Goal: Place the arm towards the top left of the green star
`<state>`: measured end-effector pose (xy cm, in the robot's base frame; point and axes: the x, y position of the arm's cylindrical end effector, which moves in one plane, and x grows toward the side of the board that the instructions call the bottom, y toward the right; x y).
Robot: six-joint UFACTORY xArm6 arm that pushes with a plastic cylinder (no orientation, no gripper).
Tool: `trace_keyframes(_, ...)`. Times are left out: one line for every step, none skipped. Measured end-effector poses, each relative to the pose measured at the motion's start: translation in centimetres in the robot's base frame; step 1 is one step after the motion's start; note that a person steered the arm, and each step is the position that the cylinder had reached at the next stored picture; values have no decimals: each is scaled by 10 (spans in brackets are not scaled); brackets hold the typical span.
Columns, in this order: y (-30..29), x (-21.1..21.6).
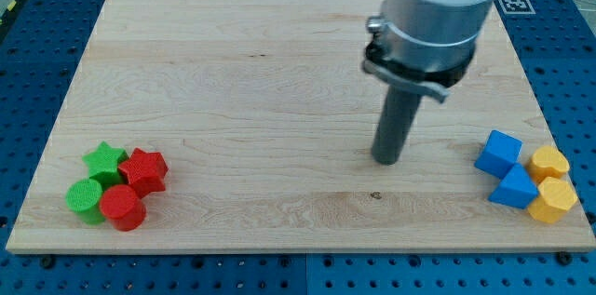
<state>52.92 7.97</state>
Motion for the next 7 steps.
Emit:
trace_keyframes(-47,19)
trace_keyframes(-89,35)
trace_keyframes(-114,43)
trace_keyframes(-114,43)
trace_keyframes(-117,51)
trace_keyframes(-132,82)
trace_keyframes(-133,89)
